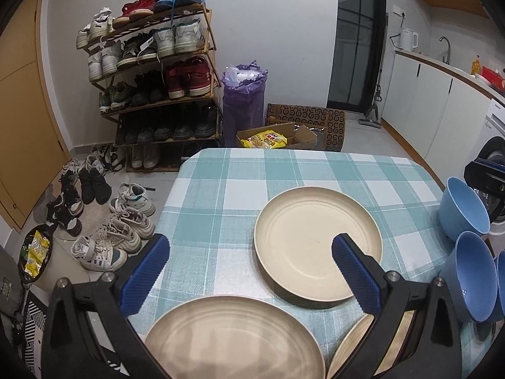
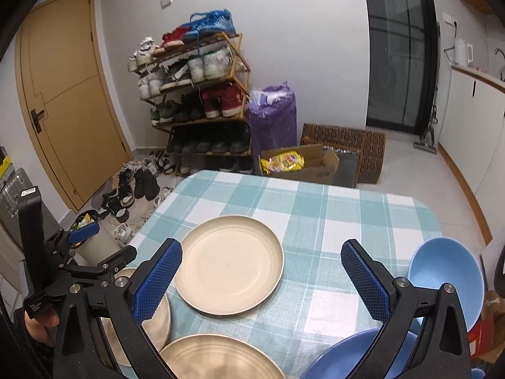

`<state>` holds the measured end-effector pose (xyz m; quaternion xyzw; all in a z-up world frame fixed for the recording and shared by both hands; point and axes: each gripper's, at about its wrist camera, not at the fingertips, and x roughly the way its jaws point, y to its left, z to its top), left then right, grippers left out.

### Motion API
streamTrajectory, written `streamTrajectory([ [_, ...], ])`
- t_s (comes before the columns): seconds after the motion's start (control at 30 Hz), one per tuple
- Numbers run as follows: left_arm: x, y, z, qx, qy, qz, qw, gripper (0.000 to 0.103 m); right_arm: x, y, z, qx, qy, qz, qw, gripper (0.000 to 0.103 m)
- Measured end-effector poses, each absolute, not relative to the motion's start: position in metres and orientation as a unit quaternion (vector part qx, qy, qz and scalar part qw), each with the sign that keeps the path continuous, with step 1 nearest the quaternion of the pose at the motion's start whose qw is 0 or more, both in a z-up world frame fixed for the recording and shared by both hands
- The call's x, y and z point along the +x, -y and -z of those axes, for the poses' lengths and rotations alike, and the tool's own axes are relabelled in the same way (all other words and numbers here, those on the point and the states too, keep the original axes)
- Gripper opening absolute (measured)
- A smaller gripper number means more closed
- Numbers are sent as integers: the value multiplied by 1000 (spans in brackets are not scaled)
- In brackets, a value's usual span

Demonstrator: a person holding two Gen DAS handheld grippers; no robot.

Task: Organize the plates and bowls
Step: 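Move both grippers forward toward the rim of a cream plate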

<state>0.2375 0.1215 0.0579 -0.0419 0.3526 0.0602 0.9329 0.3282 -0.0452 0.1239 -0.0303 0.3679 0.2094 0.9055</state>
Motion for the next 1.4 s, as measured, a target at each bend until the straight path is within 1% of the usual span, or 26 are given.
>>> streamTrajectory([
  [0.53, 274, -130, -22, -46, -405, -59, 911, 103, 378, 27, -71, -24, -443, -183, 877, 103],
  [0.63, 280, -130, -16, -45, -411, -58, 909, 103, 388, 23, -58, -23, -470, -170, 866, 103],
  [1.03, 299, -131, 4, -34, -437, -54, 897, 103, 416, 21, -14, -14, -520, -139, 842, 103],
  [1.4, 313, -128, 26, -28, -466, -53, 883, 101, 430, 15, 26, -33, -569, -120, 813, 102],
])
